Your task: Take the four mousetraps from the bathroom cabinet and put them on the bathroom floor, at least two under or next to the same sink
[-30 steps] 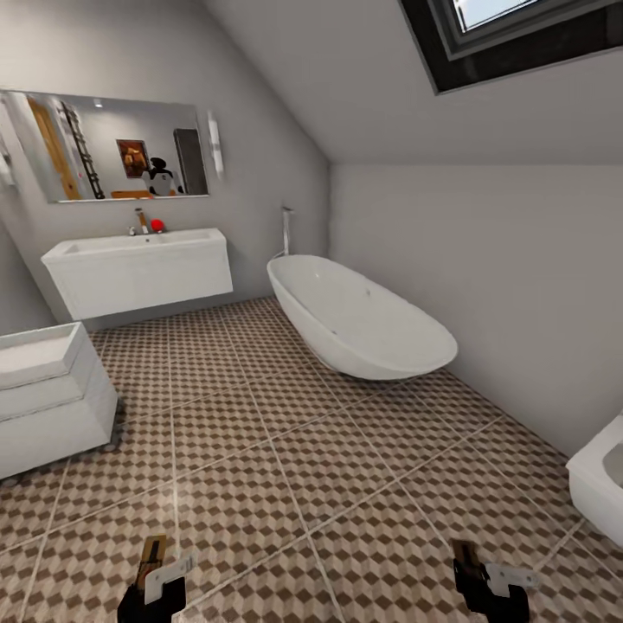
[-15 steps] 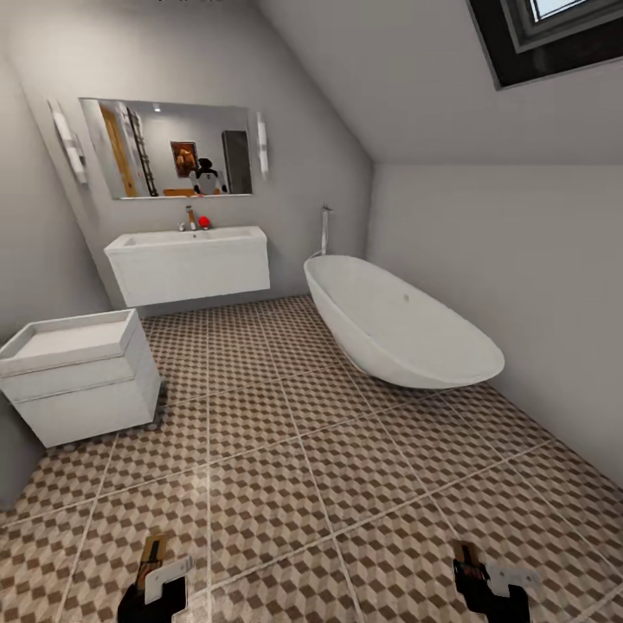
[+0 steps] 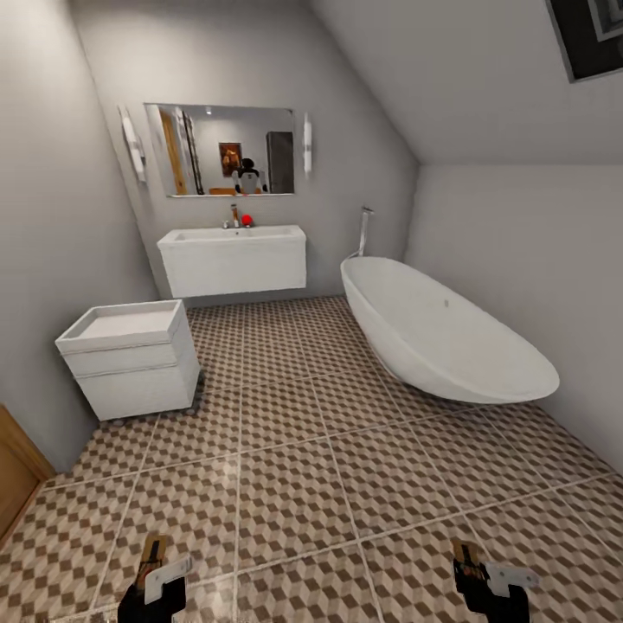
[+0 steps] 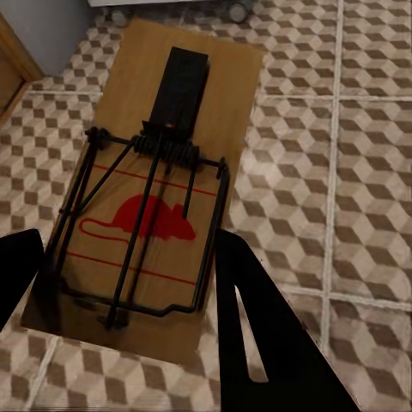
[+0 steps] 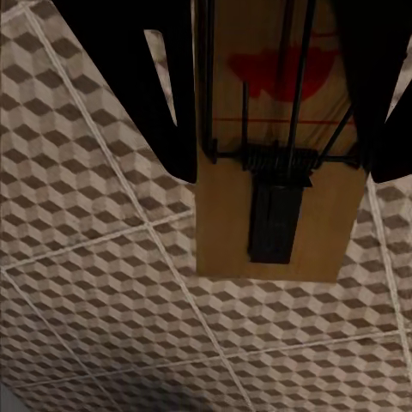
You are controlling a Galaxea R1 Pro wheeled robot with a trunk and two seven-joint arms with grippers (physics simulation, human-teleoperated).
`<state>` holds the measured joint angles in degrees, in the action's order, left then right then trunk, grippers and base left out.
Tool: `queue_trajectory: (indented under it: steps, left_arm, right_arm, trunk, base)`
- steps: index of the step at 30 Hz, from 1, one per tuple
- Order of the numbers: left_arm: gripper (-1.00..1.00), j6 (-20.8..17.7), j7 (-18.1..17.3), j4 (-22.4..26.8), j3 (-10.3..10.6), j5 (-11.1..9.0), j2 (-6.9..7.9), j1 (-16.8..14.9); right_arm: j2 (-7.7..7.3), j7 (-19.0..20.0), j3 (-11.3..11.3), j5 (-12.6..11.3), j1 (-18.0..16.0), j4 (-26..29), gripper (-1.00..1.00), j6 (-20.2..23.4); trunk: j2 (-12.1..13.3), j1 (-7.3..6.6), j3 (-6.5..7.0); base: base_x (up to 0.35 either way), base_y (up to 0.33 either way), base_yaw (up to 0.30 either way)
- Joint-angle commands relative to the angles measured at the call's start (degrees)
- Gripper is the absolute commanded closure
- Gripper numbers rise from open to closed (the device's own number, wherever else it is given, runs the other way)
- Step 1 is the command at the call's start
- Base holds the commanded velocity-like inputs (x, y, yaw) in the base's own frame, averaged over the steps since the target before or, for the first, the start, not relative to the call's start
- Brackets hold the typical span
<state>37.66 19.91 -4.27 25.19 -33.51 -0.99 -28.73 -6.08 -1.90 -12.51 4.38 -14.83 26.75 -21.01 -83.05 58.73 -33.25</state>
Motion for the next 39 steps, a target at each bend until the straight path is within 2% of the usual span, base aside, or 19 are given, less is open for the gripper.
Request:
queue_trajectory:
  steps: [1, 10, 24, 39]
  left_arm:
    - [1.0, 0.1, 0.4, -0.2, 0.4, 0.1, -0.06, -0.1]
    - [1.0, 0.1, 0.4, -0.2, 0.4, 0.1, -0.06, -0.1]
    - [1.0, 0.1, 0.4, -0.2, 0.4, 0.1, -0.06, -0.1]
    - [1.0, 0.1, 0.4, -0.2, 0.4, 0.1, -0.06, -0.1]
  right_arm:
    - [0.01, 0.0, -0.1, 0.3, 0.0, 0.0, 1.0, -0.2]
    - [0.01, 0.0, -0.1, 0.3, 0.0, 0.0, 1.0, -0.2]
    - [0.0, 0.0, -0.2, 0.4, 0.0, 0.0, 1.0, -0.2]
    - [0.01, 0.0, -0.1, 0.4, 0.0, 0.0, 1.0, -0.2]
  trunk:
    - [0.0, 0.0, -0.05]
    - [0.0, 0.0, -0.05]
    - [0.0, 0.0, -0.05]
    - [0.0, 0.0, 0.23]
  base:
    - [0.0, 0.0, 0.285]
    - [0.0, 0.0, 0.238]
    - [0.0, 0.0, 0.118]
    - [0.0, 0.0, 0.204]
